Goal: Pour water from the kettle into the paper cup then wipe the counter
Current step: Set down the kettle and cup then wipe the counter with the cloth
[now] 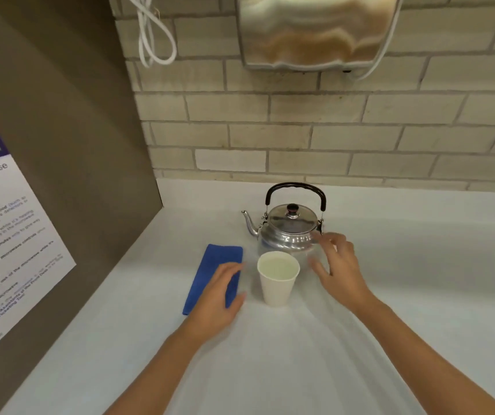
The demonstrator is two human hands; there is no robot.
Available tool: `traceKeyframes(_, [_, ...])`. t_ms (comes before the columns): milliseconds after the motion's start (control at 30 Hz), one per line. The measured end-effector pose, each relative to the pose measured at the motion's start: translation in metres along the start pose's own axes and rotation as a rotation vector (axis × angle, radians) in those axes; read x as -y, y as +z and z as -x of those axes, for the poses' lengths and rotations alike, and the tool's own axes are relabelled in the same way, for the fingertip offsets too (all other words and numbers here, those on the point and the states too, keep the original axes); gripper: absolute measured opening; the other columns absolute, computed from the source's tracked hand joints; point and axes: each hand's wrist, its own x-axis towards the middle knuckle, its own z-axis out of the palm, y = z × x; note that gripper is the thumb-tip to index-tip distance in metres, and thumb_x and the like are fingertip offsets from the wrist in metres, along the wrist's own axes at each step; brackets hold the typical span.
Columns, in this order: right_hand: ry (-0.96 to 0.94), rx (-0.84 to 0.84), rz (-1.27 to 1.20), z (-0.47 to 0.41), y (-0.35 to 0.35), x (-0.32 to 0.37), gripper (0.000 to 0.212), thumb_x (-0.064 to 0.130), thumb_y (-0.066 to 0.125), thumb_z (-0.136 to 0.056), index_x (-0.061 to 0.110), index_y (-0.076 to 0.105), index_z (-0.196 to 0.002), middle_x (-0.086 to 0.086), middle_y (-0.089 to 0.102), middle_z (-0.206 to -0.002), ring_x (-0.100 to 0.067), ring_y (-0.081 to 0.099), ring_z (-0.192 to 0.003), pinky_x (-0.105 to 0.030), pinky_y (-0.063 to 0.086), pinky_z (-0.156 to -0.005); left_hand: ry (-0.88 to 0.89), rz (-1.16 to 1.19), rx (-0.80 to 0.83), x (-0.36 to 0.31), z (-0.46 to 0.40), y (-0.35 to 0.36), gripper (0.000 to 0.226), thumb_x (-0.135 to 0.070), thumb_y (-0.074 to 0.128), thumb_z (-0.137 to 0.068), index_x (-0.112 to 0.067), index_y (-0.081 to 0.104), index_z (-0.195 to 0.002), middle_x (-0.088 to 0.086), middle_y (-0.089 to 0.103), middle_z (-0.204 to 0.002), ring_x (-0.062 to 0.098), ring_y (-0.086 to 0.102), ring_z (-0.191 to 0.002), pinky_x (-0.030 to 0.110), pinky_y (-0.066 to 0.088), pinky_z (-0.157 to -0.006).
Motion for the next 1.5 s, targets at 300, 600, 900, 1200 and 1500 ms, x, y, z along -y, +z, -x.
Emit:
traceKeyframes(300, [0.161,0.234,0.353,0.075,0.035,-0.035,0.048,0.049,0.028,-0.094,0.040,0.021,-0.141,0.005,0.017,-0.154,-0.019,0.006,-0.143,-0.046,0.008,-0.115,-0.295,-0.598,0.159,0.050,-0.079,0.010,0.049,-0.031,0.020,-0.100,-0.016,0.016,-0.146,0.008,0.008,-0.158,0.029,0.004,-0.145,0.042,0.007,-0.118])
traceKeyframes(600, [0.172,0.250,0.378,0.074,0.036,-0.037,0.046,0.050,0.029,-0.094,0.043,0.026,-0.139,0.006,0.021,-0.153,-0.019,0.008,-0.143,-0.047,0.008,-0.115,-0.218,-0.682,0.059,0.084,-0.004,-0.031,0.050,-0.032,0.025,-0.098,-0.020,0.019,-0.146,0.008,0.014,-0.157,0.027,0.009,-0.144,0.041,0.011,-0.116])
traceKeyframes(900, [0.206,0.260,0.300,0.079,0.033,-0.024,0.045,0.043,0.026,-0.097,0.032,0.031,-0.140,0.000,0.023,-0.154,-0.023,0.006,-0.144,-0.044,0.006,-0.117,-0.383,-0.695,0.014,0.014,0.045,0.023,0.053,-0.032,0.019,-0.098,-0.018,0.006,-0.147,0.012,0.002,-0.158,0.030,0.001,-0.145,0.043,0.003,-0.118])
traceKeyframes(1200, [0.133,0.341,0.222,0.087,0.013,-0.029,0.045,0.039,0.023,-0.099,0.028,0.027,-0.142,-0.003,0.016,-0.156,-0.024,0.001,-0.144,-0.044,0.002,-0.117,-0.606,-0.661,-0.148,0.007,0.102,0.009,0.055,-0.032,0.024,-0.097,-0.014,0.011,-0.147,0.018,0.005,-0.157,0.034,0.004,-0.144,0.045,0.006,-0.118])
traceKeyframes(1500, [0.166,0.384,0.278,0.094,-0.049,-0.102,0.047,0.039,0.019,-0.099,0.028,0.020,-0.144,-0.002,0.011,-0.157,-0.024,0.000,-0.144,-0.047,0.003,-0.118,-0.415,-0.674,-0.015,-0.145,0.072,0.212,0.058,-0.036,0.015,-0.097,-0.009,-0.002,-0.146,0.019,-0.007,-0.156,0.036,-0.007,-0.144,0.046,-0.004,-0.117])
